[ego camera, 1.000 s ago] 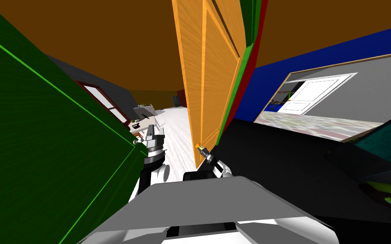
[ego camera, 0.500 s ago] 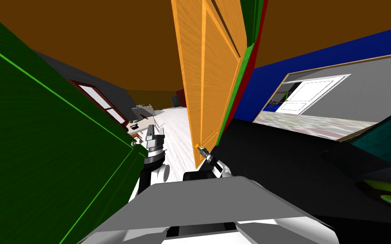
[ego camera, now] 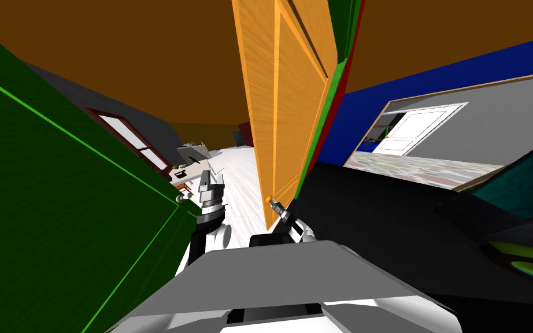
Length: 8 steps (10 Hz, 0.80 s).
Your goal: Push the door open
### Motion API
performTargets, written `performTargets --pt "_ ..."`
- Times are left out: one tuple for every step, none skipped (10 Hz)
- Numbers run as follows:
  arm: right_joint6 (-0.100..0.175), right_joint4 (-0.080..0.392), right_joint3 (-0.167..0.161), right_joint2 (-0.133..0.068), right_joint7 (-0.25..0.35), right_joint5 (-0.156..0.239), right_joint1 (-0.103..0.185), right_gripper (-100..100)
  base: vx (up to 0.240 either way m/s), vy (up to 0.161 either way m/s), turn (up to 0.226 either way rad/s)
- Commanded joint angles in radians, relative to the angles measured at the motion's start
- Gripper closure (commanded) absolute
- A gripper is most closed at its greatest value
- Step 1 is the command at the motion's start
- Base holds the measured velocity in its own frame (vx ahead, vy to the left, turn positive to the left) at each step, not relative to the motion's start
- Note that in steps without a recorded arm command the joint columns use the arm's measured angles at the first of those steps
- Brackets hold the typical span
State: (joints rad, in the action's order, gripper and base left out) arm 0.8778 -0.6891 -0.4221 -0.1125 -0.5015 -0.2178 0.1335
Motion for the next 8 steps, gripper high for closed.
performTargets --pt "0.000 0.004 -0.004 -0.001 0.050 0.018 0.009 100 0.036 0.031 -0.032" --pt "-0.001 0.007 -0.011 -0.001 0.074 0.032 0.011 100 0.046 0.041 -0.066" --pt "-0.001 0.007 -0.011 -0.001 0.092 0.032 0.011 100 0.032 0.035 -0.028" --pt "-0.001 0.010 -0.019 0.000 0.126 0.047 0.014 100 0.047 0.034 -0.048" --pt "-0.001 0.010 -0.019 0.000 0.133 0.047 0.014 100 0.037 0.028 -0.015" --pt "-0.002 0.013 -0.027 0.001 0.171 0.062 0.017 100 0.034 0.034 -0.037" --pt "-0.002 0.013 -0.027 0.001 0.175 0.062 0.017 100 0.029 0.028 -0.024" --pt "-0.003 0.017 -0.035 0.002 0.214 0.078 0.020 100 0.035 0.030 -0.044"
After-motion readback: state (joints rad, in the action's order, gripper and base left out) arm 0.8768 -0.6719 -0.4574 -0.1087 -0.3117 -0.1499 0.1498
